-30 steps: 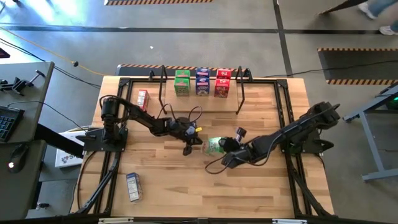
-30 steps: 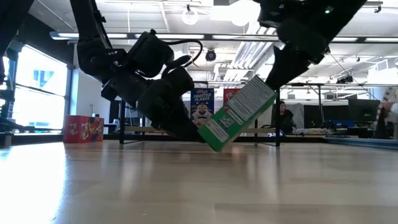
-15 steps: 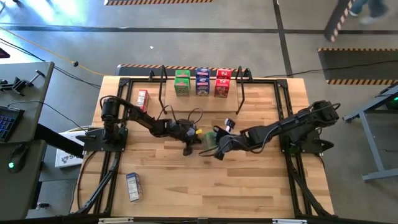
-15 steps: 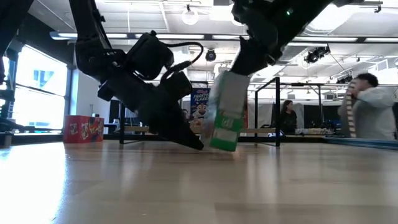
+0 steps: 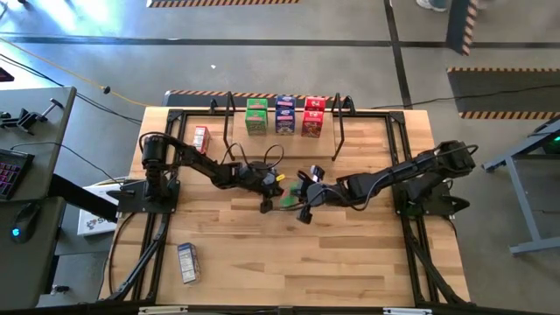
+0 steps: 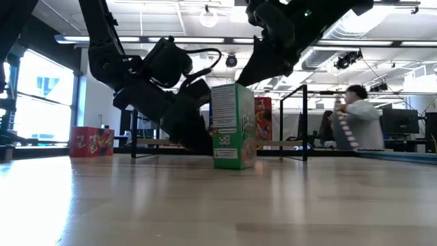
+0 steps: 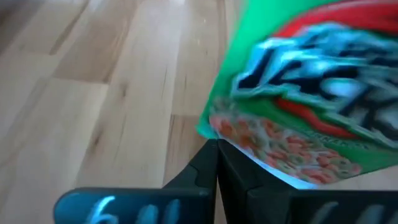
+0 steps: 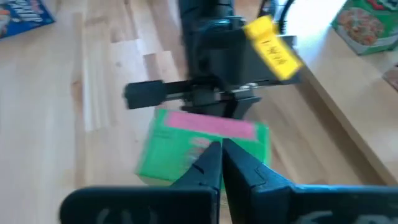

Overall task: Stack cereal on shelf
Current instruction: Put the green cereal box on the shelf aligned with the green cereal box

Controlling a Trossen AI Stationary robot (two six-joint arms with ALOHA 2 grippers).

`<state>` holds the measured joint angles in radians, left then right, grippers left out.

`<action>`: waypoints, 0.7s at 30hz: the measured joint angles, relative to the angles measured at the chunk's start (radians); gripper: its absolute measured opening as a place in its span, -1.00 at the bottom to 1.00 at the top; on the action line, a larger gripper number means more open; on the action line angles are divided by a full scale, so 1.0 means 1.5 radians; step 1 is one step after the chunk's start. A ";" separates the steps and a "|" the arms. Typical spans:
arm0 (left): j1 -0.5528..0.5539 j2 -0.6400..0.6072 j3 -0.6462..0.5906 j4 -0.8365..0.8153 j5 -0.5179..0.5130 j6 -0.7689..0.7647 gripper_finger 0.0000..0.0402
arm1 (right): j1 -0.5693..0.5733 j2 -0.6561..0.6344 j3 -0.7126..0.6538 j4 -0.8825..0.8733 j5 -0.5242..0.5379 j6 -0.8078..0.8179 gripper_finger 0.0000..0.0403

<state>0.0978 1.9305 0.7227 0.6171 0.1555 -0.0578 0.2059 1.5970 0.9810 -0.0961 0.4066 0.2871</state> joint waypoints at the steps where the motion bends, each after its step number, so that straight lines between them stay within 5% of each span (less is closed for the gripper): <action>1: 0.000 0.000 0.000 -0.007 0.000 0.000 -1.00 | -0.003 0.000 0.000 -0.001 0.000 0.000 -1.00; 16: 0.000 -0.036 -0.028 -0.070 0.027 -0.006 -1.00 | -0.003 -0.030 -0.001 -0.029 0.012 -0.054 -1.00; 21: -0.006 -0.084 -0.050 -0.069 0.031 -0.011 -1.00 | 0.001 -0.096 0.000 -0.151 0.017 -0.013 -1.00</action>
<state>0.0883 1.8048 0.6479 0.5141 0.2020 -0.0749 0.2080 1.4527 0.9806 -0.3225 0.4327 0.2676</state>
